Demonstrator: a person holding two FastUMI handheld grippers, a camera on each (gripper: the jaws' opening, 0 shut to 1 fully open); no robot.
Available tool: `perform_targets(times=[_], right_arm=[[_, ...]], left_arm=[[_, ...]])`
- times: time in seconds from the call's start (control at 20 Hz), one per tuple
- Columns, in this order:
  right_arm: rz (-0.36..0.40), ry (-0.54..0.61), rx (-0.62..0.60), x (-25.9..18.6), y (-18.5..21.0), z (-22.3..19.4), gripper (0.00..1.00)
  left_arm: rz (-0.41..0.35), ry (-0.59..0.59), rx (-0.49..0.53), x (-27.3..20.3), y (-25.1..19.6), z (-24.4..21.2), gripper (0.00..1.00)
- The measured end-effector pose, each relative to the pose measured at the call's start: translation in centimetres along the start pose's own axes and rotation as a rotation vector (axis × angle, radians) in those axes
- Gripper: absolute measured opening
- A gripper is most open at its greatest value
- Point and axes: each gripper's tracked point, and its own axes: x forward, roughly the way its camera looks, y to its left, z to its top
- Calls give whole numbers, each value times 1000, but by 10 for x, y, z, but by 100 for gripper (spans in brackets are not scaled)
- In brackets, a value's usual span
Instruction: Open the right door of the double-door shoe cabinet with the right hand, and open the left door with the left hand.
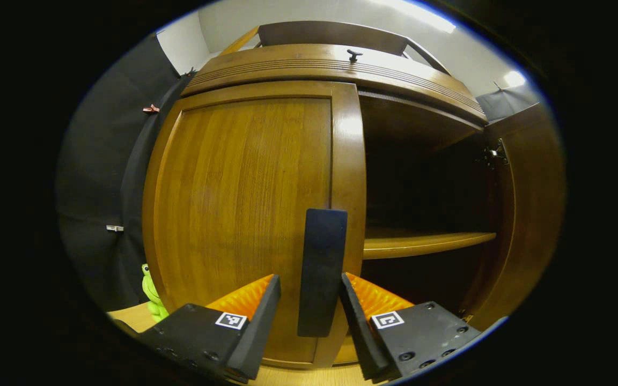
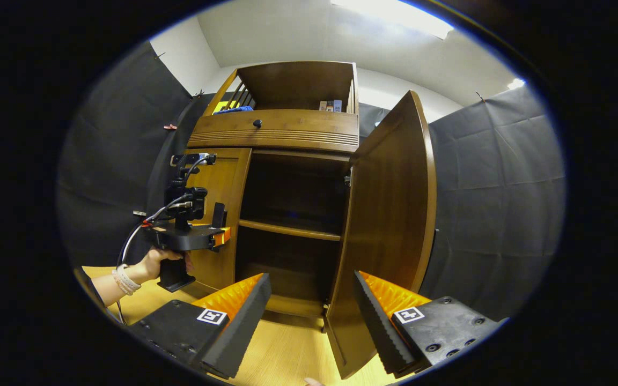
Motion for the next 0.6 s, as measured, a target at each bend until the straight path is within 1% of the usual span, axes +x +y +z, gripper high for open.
perform_targets(times=[0.05, 0.1, 0.2, 0.3, 0.35, 0.45, 0.5, 0.6], right_arm=[[-3, -1, 2, 0, 0, 0, 97], [-5, 1, 4, 0, 0, -1, 97], [-11, 10, 11, 2, 2, -1, 97], [-11, 21, 15, 3, 4, -2, 99], [-8, 29, 16, 3, 6, -3, 95], [-6, 39, 21, 0, 9, -2, 97], [-14, 43, 22, -1, 9, -1, 95], [-44, 42, 21, -5, 5, 2, 95]], left_arm=[[-8, -9, -2, -1, -4, 2, 67], [-21, -15, 12, 1, -9, 4, 58], [-4, -10, 73, -3, -8, 5, 38], [-8, -2, 72, 0, -8, 2, 36], [-17, 5, 61, -2, -10, 2, 34], [-35, 15, 68, -7, -10, 5, 32], [-42, 14, 78, -12, -9, 7, 31], [-60, 21, 76, -24, -7, 6, 29]])
